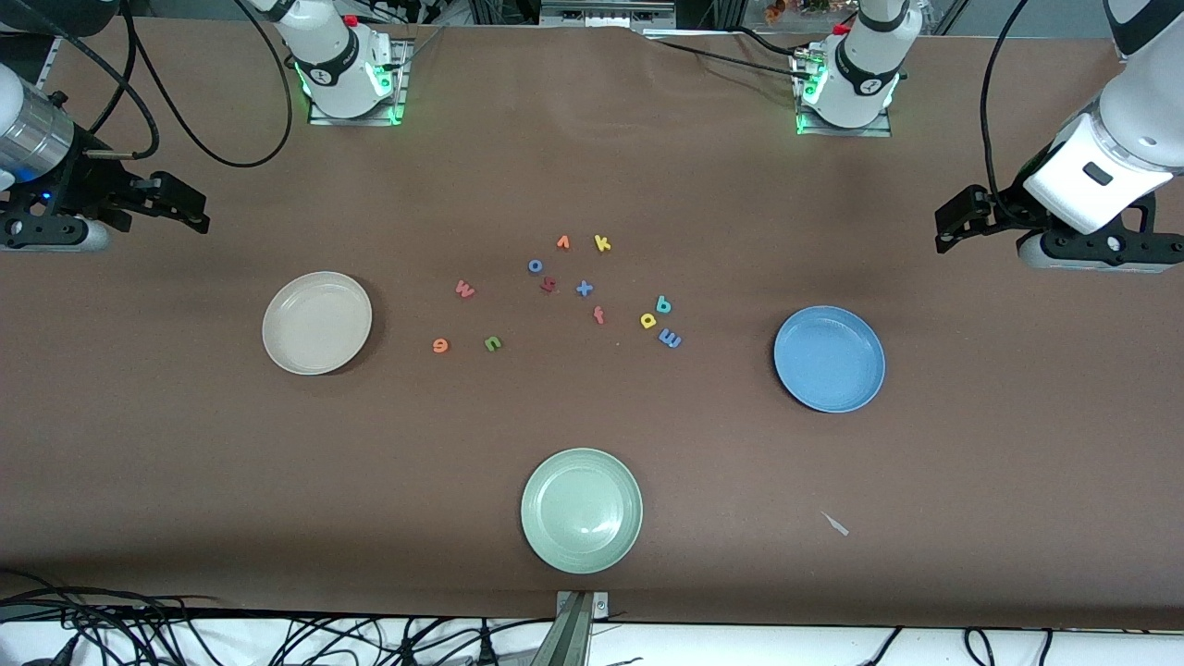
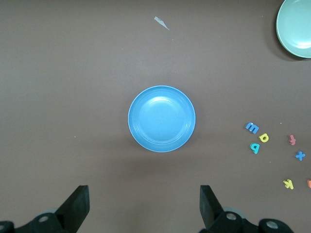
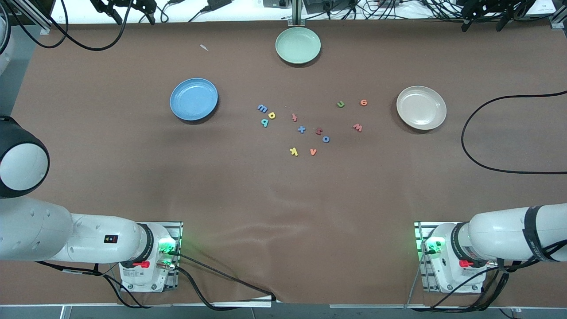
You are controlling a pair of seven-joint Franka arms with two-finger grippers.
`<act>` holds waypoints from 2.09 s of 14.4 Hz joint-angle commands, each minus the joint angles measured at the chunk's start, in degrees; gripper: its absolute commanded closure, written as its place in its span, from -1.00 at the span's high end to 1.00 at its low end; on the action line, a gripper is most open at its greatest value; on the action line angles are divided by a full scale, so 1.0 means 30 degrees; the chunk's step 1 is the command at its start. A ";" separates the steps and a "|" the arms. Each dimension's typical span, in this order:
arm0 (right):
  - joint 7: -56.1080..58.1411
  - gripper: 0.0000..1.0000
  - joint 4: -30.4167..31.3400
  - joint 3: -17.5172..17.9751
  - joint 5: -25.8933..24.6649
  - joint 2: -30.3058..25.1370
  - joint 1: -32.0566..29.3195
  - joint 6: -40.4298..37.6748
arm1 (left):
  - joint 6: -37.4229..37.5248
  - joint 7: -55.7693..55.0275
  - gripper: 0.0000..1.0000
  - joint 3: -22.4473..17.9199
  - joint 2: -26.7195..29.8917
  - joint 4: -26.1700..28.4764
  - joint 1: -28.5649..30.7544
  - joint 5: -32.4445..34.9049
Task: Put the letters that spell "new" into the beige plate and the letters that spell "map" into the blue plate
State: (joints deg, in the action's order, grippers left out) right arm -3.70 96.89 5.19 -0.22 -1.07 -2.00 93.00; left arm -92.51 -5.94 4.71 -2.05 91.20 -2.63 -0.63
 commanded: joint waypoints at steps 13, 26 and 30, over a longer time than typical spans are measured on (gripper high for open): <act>0.0266 1.00 0.0281 0.0000 -0.0218 -0.0287 -0.0006 -0.0005 | 0.1896 0.0164 1.00 0.0011 -0.0458 -0.0633 -0.0149 -0.0113; 0.0266 1.00 0.0311 0.0000 -0.0247 -0.0287 -0.0006 -0.0005 | 0.1569 0.0370 1.00 -0.0019 -0.1251 -0.2012 0.0115 -0.0142; 0.0266 1.00 0.0311 0.0029 -0.0247 -0.0316 -0.0006 -0.0005 | 0.1424 0.0340 1.00 0.0010 -0.1339 -0.2070 0.0056 0.0178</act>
State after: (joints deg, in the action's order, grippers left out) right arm -3.70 96.90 5.19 -0.23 -1.07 -2.00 93.00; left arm -89.32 -5.95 4.67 -5.02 87.11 -2.41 -0.62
